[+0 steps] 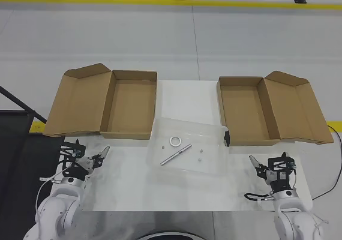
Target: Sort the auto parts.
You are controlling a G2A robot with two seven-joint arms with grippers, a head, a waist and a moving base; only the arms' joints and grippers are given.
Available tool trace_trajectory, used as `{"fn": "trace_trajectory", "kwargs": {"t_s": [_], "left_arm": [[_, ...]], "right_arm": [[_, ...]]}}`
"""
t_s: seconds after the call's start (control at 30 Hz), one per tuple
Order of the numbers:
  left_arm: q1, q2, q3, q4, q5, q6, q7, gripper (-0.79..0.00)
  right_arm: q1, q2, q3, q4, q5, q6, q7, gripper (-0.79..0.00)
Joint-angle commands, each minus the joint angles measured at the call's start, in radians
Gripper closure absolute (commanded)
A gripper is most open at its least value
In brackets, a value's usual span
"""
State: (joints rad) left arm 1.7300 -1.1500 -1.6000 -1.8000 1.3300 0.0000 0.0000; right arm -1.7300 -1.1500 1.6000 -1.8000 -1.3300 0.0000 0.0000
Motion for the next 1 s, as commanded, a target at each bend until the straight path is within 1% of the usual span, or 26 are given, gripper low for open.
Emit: {"fn": "trace_trajectory", "kwargs": {"t_s": [0.0, 0.27, 0.33, 0.37, 0.47, 0.53, 0.63, 0.67, 0.8, 0.9, 0.97], "left_arm": [[0.000, 0.000, 0.000, 0.000, 0.000, 0.000, 0.000, -0.784], [-0.001, 0.000, 0.001, 0.000, -0.002, -0.002, 0.002, -0.785], [-0.004, -0.002, 0.003, -0.001, -0.011, -0.003, 0.012, -0.785], [-0.003, -0.003, 0.003, -0.003, -0.016, -0.003, 0.015, -0.785], [0.000, -0.005, 0.003, -0.013, -0.020, -0.012, 0.030, -0.785], [0.004, -0.005, 0.002, -0.015, -0.012, -0.014, 0.043, -0.785], [0.005, -0.007, 0.004, -0.016, -0.009, -0.006, 0.050, -0.785], [0.006, -0.008, 0.006, -0.018, -0.012, -0.013, 0.050, -0.785], [0.008, -0.008, 0.002, -0.020, -0.015, -0.018, 0.050, -0.785], [0.008, -0.008, 0.002, -0.020, -0.015, -0.018, 0.050, -0.785], [0.008, -0.008, 0.002, -0.020, -0.015, -0.018, 0.050, -0.785]], "right_arm": [[0.000, 0.000, 0.000, 0.000, 0.000, 0.000, 0.000, -0.785], [0.003, 0.000, 0.001, -0.005, 0.000, 0.001, -0.001, -0.785], [0.007, 0.001, 0.006, -0.020, -0.019, -0.012, 0.001, -0.785], [0.010, 0.001, 0.010, -0.028, -0.034, -0.001, 0.015, -0.785], [0.020, 0.002, 0.017, -0.076, -0.051, -0.017, 0.047, -0.785], [0.028, 0.004, 0.027, -0.109, -0.047, -0.051, 0.073, -0.785], [0.050, 0.011, 0.045, -0.157, -0.046, -0.145, 0.140, -0.785], [0.062, 0.012, 0.053, -0.172, -0.039, -0.158, 0.158, -0.785], [0.110, 0.018, 0.065, -0.223, 0.024, -0.281, 0.257, -0.785], [0.140, 0.021, 0.069, -0.279, 0.068, -0.322, 0.325, -0.785], [0.148, 0.022, 0.073, -0.306, 0.099, -0.330, 0.368, -0.785]]}}
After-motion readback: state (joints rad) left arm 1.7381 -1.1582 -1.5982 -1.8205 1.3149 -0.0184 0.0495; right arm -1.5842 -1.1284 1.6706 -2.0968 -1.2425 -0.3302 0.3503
